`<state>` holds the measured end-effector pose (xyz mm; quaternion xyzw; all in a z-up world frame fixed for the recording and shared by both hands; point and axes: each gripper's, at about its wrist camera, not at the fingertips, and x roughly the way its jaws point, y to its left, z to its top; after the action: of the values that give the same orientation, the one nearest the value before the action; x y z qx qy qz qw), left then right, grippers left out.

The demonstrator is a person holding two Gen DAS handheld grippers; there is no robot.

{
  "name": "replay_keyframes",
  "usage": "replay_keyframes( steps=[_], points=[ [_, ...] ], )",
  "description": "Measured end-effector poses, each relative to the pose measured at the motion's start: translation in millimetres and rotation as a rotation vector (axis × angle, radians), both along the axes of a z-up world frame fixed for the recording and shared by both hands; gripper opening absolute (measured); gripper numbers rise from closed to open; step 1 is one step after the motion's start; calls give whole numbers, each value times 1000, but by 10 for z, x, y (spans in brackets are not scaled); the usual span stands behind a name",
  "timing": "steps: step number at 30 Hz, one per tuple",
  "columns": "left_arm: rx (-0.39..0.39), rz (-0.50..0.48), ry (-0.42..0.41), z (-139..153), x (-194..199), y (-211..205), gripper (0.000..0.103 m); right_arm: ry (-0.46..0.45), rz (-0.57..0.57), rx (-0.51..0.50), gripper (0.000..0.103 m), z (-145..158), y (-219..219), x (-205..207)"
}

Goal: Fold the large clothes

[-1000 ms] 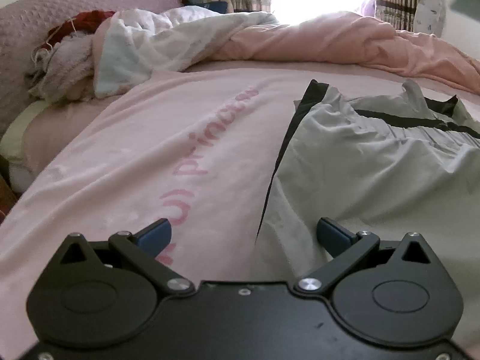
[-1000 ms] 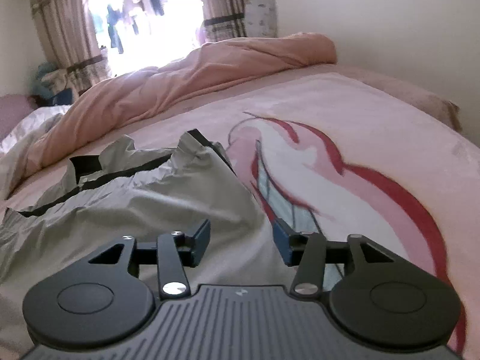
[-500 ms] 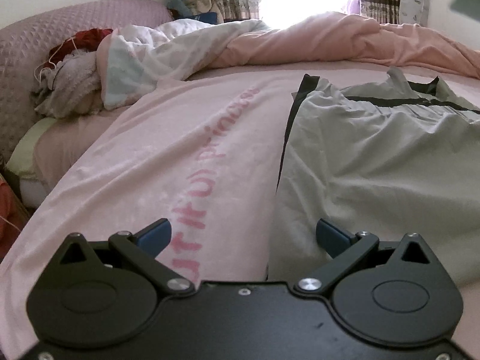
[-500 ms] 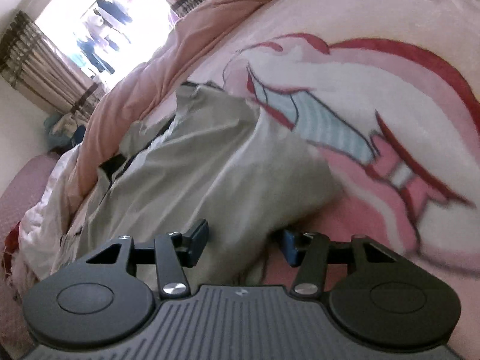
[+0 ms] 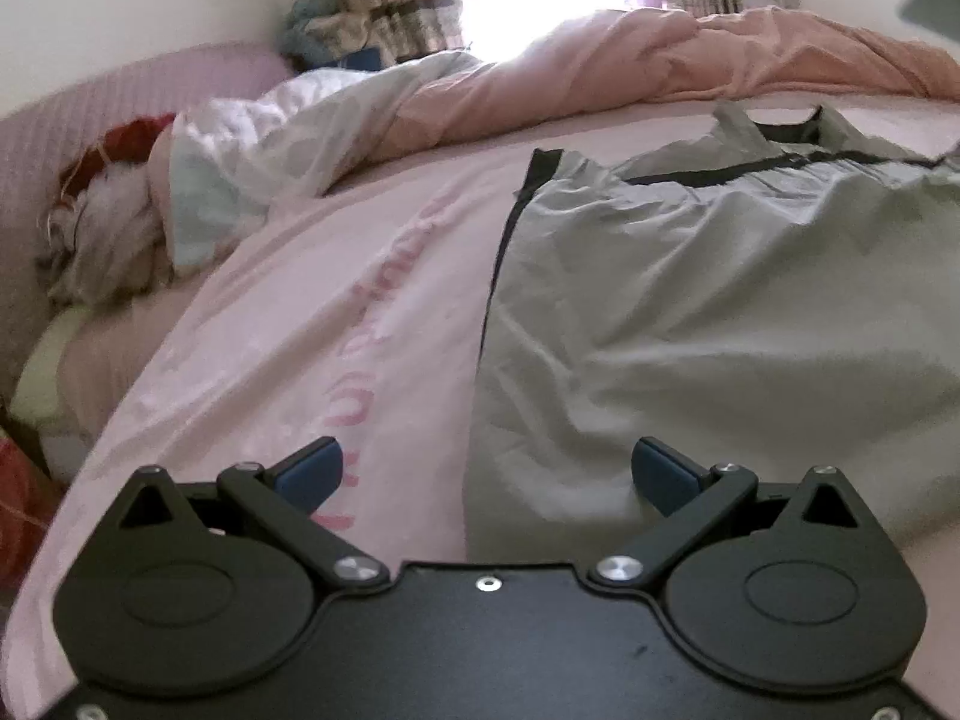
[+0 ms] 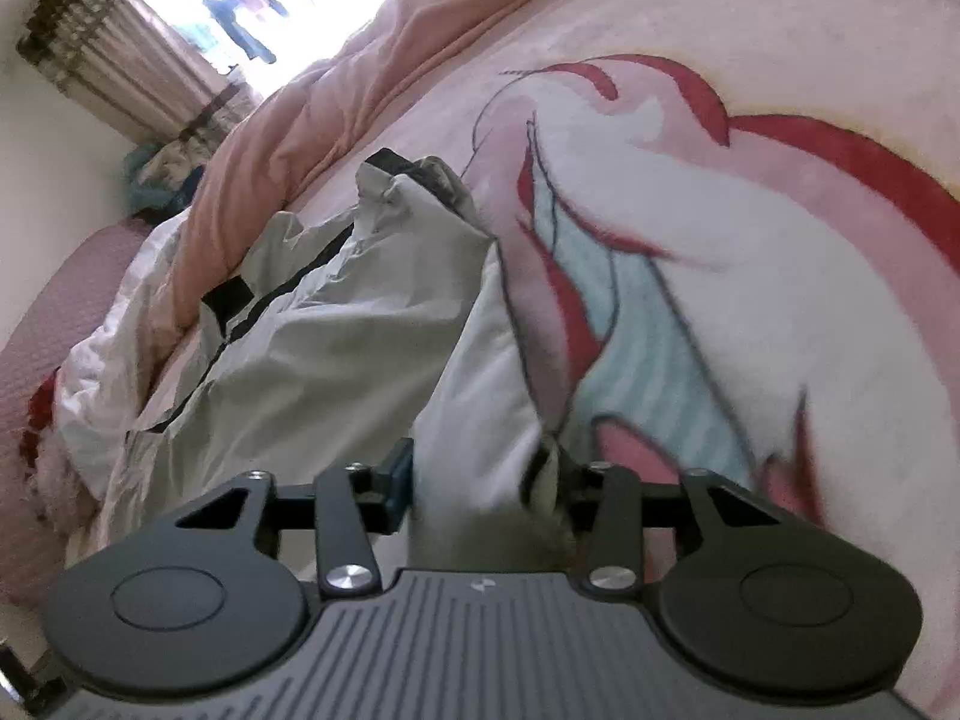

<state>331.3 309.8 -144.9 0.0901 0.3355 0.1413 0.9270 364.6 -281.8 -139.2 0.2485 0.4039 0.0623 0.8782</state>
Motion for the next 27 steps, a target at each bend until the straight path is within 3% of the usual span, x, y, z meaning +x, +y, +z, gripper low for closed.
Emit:
replay_keyframes(
  steps=[3, 5, 6, 7, 8, 11, 13, 15, 16, 18, 19, 20, 22, 25, 27],
  points=[
    [9, -3, 17, -35, 28, -27, 103, 31, 125, 97, 51, -63, -242, 183],
    [6, -1, 20, -34, 37, -30, 103, 71, 133, 177, 49, -86, -362, 311],
    [4, 1, 19, -28, 45, -29, 103, 79, 144, 178, 39, -76, -373, 369],
    [3, 2, 17, -14, 49, -33, 103, 86, 148, 156, 33, -68, -352, 420],
    [3, 2, 13, -1, 53, -43, 103, 97, 151, 132, 20, -63, -307, 460],
    [6, -5, 10, 13, 61, -47, 103, 35, 178, 3, 14, 46, -48, 398],
    [4, -5, 19, -1, 83, -50, 103, -65, 233, -111, 26, 137, 135, 272],
    [-23, -25, 34, -19, 151, -37, 103, -32, 298, -200, 65, 91, 306, 320],
    [-47, -37, 43, -21, 203, -14, 103, -34, 313, -183, 64, 55, 312, 370],
    [-89, -49, 57, -8, 292, 34, 103, -4, 219, -104, 14, 71, 198, 471],
    [-90, -52, 58, 10, 318, 52, 103, 31, 158, -45, 13, 75, 105, 497],
    [-77, -51, 54, 30, 326, 52, 103, 5, 126, 20, 10, 116, 52, 432],
    [-54, -24, 32, 72, 311, 88, 103, -92, 128, -6, 9, 249, 147, 255],
    [-105, 8, 18, 130, 332, 182, 103, -193, 67, -62, 8, 467, 497, 9],
    [-120, 24, 37, 164, 365, 224, 103, -308, 83, -95, 8, 622, 893, -127]
  ],
)
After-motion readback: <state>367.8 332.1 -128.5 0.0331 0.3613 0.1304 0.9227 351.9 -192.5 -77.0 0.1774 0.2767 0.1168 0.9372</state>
